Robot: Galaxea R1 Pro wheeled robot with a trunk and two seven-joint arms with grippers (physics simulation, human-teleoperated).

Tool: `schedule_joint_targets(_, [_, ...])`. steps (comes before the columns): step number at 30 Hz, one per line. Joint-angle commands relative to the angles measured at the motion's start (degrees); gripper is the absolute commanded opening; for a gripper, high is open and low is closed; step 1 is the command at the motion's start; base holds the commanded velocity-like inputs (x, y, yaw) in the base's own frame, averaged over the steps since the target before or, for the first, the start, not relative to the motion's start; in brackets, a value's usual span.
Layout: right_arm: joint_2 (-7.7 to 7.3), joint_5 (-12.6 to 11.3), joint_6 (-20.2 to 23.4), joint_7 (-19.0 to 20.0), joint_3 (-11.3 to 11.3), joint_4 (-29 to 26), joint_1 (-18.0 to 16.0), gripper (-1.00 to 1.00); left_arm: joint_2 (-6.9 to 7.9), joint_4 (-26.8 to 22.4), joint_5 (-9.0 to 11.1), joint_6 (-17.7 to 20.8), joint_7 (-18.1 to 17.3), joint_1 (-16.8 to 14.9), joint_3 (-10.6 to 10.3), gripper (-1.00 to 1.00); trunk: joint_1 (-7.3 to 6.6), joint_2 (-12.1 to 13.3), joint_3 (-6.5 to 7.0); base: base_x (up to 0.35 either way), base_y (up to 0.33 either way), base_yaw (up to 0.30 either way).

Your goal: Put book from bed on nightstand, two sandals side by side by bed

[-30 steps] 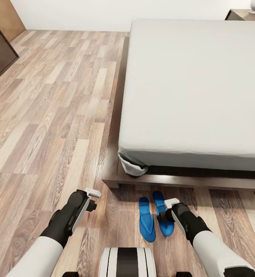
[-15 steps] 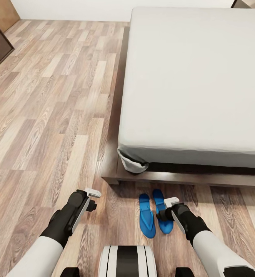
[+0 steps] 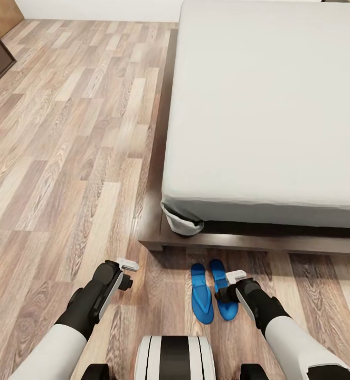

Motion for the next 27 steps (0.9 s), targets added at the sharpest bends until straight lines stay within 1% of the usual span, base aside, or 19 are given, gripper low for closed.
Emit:
schedule_joint_targets(1, [-0.01, 0.65, 0.27, 0.38, 0.06, -0.1, 0.0, -1.0, 0.0, -0.04, -0.22, 0.25, 0.0, 0.0, -0.09, 1.0, -0.01, -0.01, -0.03, 0.0, 0.0, 0.0])
schedule_joint_targets(3, [0.09, 0.65, 0.24, 0.38, 0.06, -0.11, -0.01, -1.0, 0.0, -0.04, -0.24, 0.25, 0.0, -0.01, -0.13, 1.0, 0.04, -0.04, -0.47, 0.0, 0.0, 0.0])
schedule_joint_targets(17, [0.35, 0.51, 0.22, 0.34, 0.06, -0.35, -1.04, -1.0, 0.0, -0.04, -0.25, 0.25, 0.0, -0.02, -0.16, 1.0, 0.04, -0.04, -0.47, 0.0, 0.0, 0.0])
schedule_joint_targets(20, [0.36, 0.49, 0.26, 0.36, 0.06, -0.36, -1.18, -1.0, 0.0, -0.02, -0.25, 0.25, 0.0, 0.0, -0.16, 1.0, 0.12, -0.08, -1.14, 0.0, 0.0, 0.0])
schedule_joint_targets(27, [0.36, 0.54, 0.29, 0.37, 0.13, -0.35, -1.27, -1.0, 0.0, 0.07, -0.25, 0.25, 0.0, 0.03, -0.22, 1.0, 0.12, -0.08, -1.14, 0.0, 0.0, 0.0])
